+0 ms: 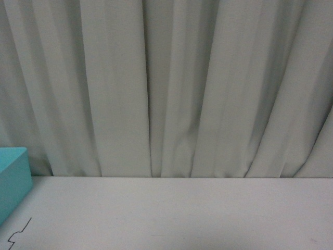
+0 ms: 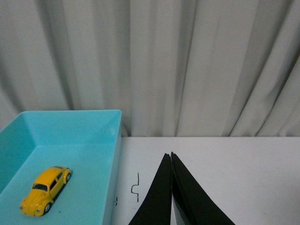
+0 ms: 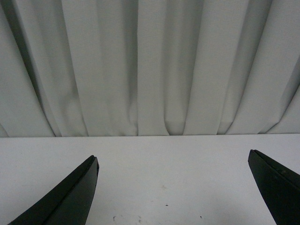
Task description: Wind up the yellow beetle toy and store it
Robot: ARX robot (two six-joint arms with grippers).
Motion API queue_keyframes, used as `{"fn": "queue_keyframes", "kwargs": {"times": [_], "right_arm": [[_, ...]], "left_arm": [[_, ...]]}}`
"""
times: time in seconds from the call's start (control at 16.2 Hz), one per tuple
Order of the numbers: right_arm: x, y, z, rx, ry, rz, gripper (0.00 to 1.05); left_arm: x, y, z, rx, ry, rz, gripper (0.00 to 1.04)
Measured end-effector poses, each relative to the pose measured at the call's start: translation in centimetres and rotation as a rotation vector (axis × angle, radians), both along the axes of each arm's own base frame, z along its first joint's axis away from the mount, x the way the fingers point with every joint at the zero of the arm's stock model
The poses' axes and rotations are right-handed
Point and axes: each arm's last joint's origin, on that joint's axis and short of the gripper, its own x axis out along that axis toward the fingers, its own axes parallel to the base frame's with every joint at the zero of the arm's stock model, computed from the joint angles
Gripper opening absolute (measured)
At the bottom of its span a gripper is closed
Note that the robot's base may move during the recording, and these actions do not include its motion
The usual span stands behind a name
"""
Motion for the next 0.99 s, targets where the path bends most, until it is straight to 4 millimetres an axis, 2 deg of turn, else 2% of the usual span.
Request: {"fn": "queue_keyframes", "kwargs": {"times": [0.43, 0.55, 0.86, 0.99], "right_arm": [[0.00, 0.00, 0.00, 0.000, 0.000, 0.000, 0.98], [0.00, 0.00, 0.00, 0.000, 0.000, 0.000, 0.98], [0.00, 0.00, 0.00, 0.000, 0.000, 0.000, 0.98], [0.00, 0.00, -0.01, 0.000, 0.001, 0.000, 0.98]], "left_arm": [[0.00, 0.00, 0.05, 0.000, -0.003, 0.000, 0.02], [0.00, 0.00, 0.05, -0.001, -0.003, 0.000, 0.17], [0.00, 0.00, 0.05, -0.001, -0.003, 0.000, 0.68], [0.00, 0.00, 0.05, -0.001, -0.003, 0.000, 0.84]]}}
